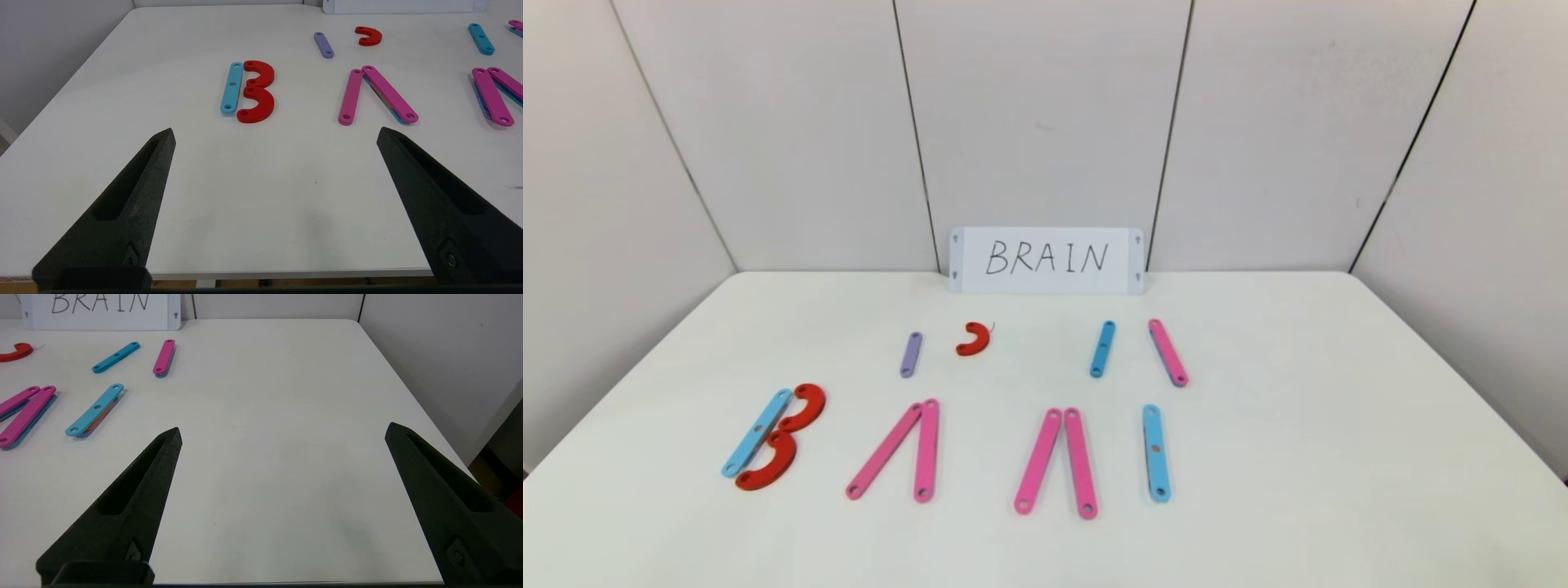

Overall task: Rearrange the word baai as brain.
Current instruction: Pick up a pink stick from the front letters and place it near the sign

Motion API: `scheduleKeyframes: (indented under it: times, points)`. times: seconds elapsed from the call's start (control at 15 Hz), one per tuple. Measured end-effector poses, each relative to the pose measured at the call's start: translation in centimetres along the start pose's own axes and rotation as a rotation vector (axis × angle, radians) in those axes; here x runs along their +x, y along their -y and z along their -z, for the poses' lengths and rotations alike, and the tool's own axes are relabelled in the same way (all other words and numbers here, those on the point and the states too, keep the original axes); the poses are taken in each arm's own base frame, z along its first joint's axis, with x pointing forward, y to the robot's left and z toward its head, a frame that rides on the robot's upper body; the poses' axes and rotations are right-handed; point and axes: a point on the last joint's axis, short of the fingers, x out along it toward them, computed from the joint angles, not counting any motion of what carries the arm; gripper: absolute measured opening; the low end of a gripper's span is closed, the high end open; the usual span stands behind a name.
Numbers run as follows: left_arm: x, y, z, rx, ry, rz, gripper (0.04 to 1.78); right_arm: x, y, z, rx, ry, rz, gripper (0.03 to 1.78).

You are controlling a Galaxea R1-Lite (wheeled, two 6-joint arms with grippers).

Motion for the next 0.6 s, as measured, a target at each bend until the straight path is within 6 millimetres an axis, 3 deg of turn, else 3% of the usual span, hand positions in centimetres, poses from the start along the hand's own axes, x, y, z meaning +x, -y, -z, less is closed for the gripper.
scheduleKeyframes:
  times: [0.6]
  points:
    - [0.0,-0.01,0.0,0.003,0.001,0.0,1.73,-0.03,0.01,0.0,-0.003,-0.006,0.003,1.74]
